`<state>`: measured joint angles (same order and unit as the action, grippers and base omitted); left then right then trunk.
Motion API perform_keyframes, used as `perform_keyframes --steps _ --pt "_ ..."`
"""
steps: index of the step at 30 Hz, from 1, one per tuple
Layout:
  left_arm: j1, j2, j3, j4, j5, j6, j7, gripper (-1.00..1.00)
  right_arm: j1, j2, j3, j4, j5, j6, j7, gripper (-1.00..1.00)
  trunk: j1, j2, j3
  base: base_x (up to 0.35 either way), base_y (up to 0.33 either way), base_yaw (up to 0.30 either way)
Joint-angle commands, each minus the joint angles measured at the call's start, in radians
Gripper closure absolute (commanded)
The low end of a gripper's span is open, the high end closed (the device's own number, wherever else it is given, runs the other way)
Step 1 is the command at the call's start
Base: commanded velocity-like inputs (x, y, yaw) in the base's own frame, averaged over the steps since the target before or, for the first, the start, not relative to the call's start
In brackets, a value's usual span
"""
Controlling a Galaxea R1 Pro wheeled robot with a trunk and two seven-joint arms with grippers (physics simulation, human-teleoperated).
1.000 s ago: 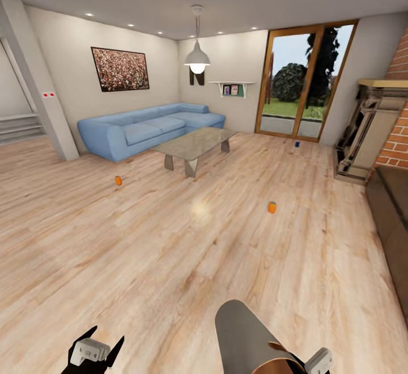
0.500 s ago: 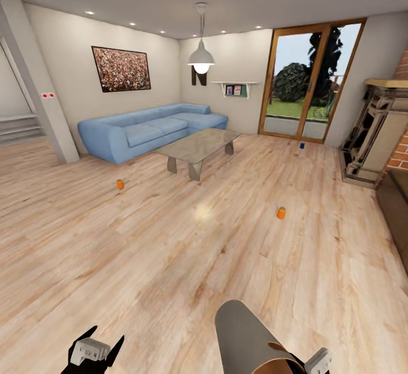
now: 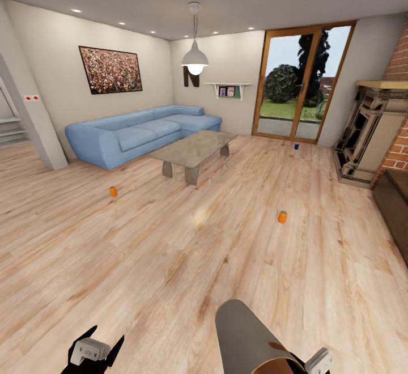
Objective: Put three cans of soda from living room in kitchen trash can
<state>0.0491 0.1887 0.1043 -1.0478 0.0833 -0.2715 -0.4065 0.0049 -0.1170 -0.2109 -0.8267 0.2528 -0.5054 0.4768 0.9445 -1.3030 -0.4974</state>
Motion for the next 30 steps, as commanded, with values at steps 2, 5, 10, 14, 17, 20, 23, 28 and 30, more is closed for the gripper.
perform_keyframes --steps 2,5,10,14,17,20,23,28,30 --pt "0.000 0.000 0.000 0.000 0.000 0.000 0.000 -1.00 0.000 0.000 -0.001 -0.002 -0.010 0.001 0.006 1.00 0.000 0.000 0.000 0.256 0.221 -0.045" --pt "0.000 0.000 0.000 0.000 0.000 0.000 0.000 -1.00 0.000 0.000 -0.001 -0.002 -0.010 0.001 0.006 1.00 0.000 0.000 0.000 0.256 0.221 -0.023" --pt "0.000 0.000 0.000 0.000 0.000 0.000 0.000 -1.00 0.000 0.002 0.001 -0.002 -0.009 0.001 0.006 1.00 0.000 0.000 0.000 0.255 0.221 -0.006" --pt "0.000 0.000 0.000 0.000 0.000 0.000 0.000 -1.00 0.000 0.011 0.000 -0.006 -0.009 0.001 0.006 1.00 0.000 0.000 -0.001 0.254 0.221 -0.001" --pt "0.000 0.000 0.000 0.000 0.001 0.000 0.000 -1.00 0.000 0.019 -0.002 -0.011 -0.009 -0.001 0.007 1.00 0.000 0.000 -0.002 0.252 0.221 0.000" --pt "0.000 0.000 0.000 0.000 0.001 0.000 0.000 -1.00 0.001 0.022 -0.003 -0.022 -0.010 -0.001 0.009 1.00 0.000 0.000 -0.002 0.252 0.221 0.000" --pt "0.000 0.000 0.000 0.000 0.001 0.000 0.000 -1.00 0.001 0.024 -0.004 -0.029 -0.011 0.001 0.010 1.00 0.000 0.000 -0.004 0.251 0.221 0.013" --pt "0.000 0.000 0.000 0.000 0.002 -0.001 -0.001 -1.00 0.001 0.026 -0.011 -0.045 -0.013 0.003 0.011 1.00 0.000 0.000 -0.009 0.251 0.221 0.030" --pt "0.000 0.000 0.000 0.000 0.002 -0.001 -0.001 -1.00 0.001 0.026 -0.014 -0.051 -0.015 0.004 0.011 1.00 0.000 0.000 -0.012 0.251 0.221 0.012"
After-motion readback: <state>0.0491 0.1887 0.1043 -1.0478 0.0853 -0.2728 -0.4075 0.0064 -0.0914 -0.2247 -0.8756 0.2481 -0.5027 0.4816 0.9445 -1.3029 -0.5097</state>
